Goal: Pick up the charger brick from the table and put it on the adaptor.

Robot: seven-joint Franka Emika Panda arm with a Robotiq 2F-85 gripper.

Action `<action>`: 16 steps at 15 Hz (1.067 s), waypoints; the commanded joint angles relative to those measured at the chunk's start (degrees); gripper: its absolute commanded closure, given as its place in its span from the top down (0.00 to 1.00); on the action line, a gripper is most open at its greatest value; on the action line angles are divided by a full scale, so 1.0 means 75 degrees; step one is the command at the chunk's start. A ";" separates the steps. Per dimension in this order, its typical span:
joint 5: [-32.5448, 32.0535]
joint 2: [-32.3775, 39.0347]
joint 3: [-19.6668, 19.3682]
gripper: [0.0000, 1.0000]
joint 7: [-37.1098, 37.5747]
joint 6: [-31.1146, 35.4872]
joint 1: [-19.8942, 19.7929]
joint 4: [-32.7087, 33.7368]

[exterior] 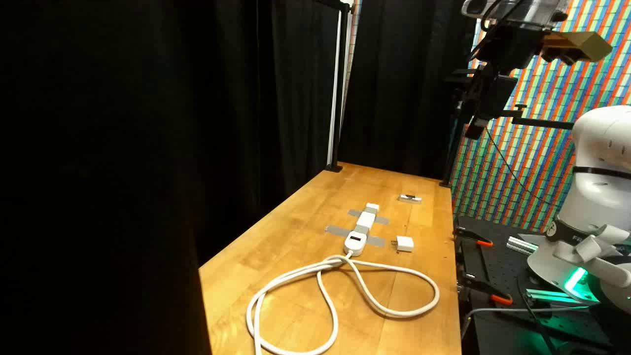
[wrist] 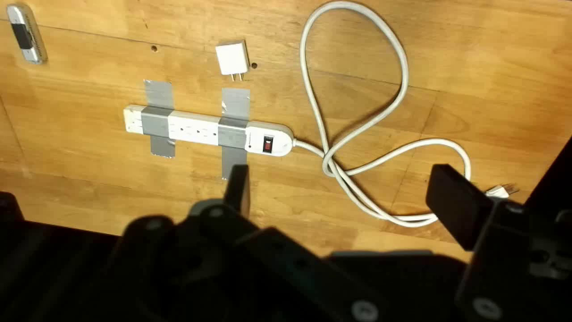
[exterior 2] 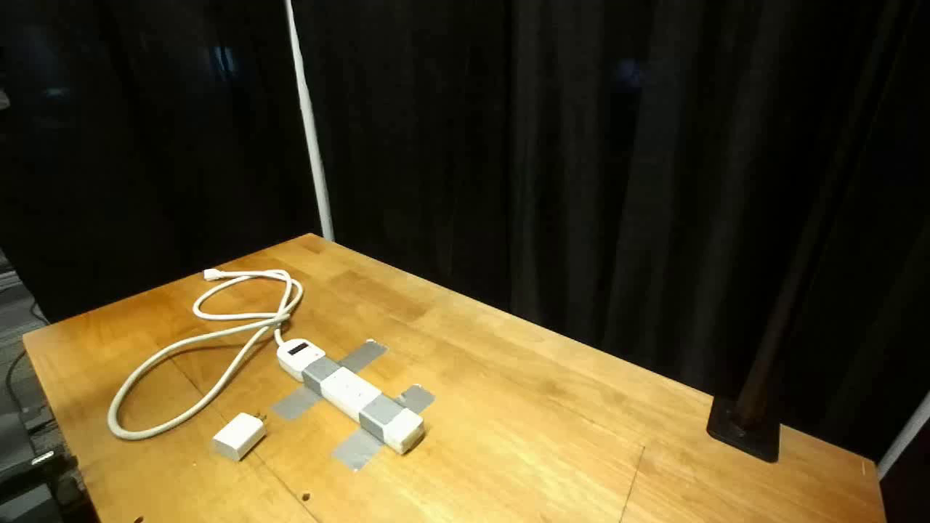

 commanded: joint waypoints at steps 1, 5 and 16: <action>-0.0052 0.0024 -0.0055 1.00 0.0045 -0.0006 0.0066 0.0036; -0.0049 -0.0009 -0.0050 1.00 0.0042 -0.0007 0.0063 0.0138; 0.0038 0.1965 -0.0334 1.00 0.0887 0.1002 -0.0702 -0.1083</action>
